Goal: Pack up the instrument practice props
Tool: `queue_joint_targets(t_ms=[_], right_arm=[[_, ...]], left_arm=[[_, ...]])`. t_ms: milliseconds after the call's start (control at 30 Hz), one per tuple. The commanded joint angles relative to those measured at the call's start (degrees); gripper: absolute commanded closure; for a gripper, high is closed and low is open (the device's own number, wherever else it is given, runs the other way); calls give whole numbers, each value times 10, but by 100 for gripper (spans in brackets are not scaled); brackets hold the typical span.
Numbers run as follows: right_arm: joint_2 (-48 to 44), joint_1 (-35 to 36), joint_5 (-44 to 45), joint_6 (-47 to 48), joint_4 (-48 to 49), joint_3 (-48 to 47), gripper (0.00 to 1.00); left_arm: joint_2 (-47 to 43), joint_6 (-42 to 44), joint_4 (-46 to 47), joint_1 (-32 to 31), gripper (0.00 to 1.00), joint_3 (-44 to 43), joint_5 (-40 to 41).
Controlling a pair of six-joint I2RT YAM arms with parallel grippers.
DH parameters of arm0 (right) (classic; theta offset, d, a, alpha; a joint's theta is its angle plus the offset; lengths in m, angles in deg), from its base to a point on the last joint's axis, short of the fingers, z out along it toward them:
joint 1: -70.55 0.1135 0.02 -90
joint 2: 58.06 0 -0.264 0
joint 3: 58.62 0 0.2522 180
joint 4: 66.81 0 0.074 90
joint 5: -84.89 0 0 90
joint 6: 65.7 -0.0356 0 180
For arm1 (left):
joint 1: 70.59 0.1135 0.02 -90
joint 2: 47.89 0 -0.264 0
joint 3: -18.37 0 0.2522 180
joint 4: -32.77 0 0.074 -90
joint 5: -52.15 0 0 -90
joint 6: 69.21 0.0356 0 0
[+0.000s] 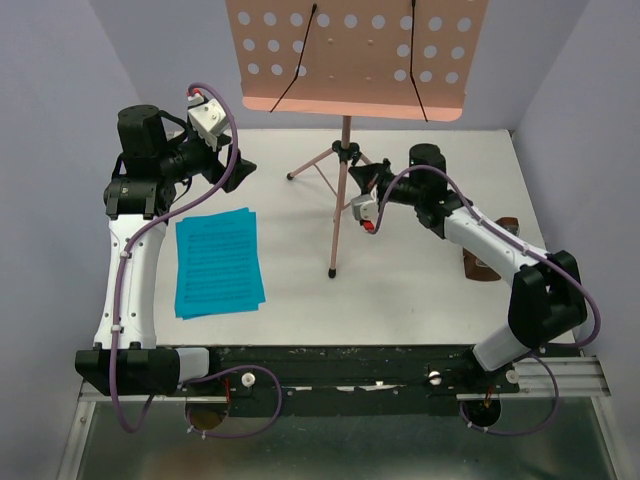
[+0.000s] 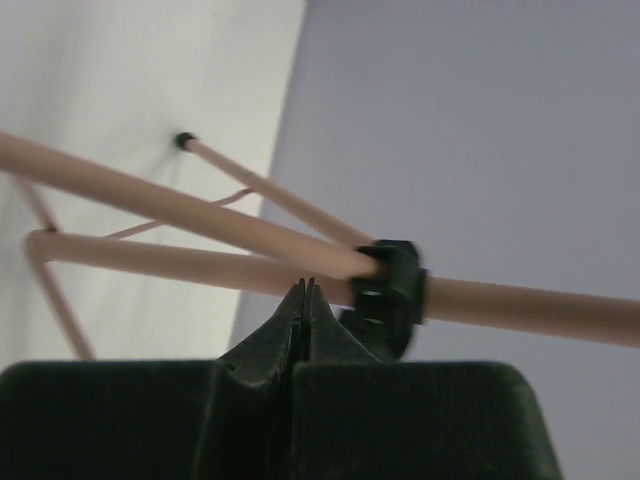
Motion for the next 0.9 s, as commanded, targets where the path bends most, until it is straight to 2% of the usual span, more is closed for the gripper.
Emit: queue_joint_targets(t_ms=[0, 100, 200, 300, 367, 467, 533, 633, 667, 700, 867], right_arm=[[25, 8, 35, 168, -212, 31, 97], [25, 7, 44, 169, -235, 33, 93], [25, 8, 61, 136, -235, 33, 84], [18, 8, 80, 22, -198, 34, 74], [10, 0, 88, -110, -166, 29, 66], [-18, -32, 80, -412, -99, 29, 53], [-27, -74, 28, -636, -70, 22, 47], [-10, -127, -53, -914, 13, 38, 35], [1, -138, -90, -982, 51, 42, 28], [11, -143, -105, -1035, 76, 48, 26], [39, -146, -159, -1168, 203, 38, 25]], left_arm=[[0, -6, 15, -3, 13, 5, -8], [0, -7, 14, -3, 13, 4, -8], [-2, -4, 12, -4, 13, 4, -6], [-2, -3, 12, -3, 12, 6, -5], [-3, -3, 12, -3, 12, 6, -6], [0, -2, 12, -3, 12, 3, -6], [1, -2, 12, -3, 12, 2, -8], [4, -5, 8, -2, 12, 1, -14], [4, -6, 7, -2, 12, 0, -18], [5, -7, 6, -3, 12, -1, -19], [7, -11, 5, -3, 13, -6, -21]])
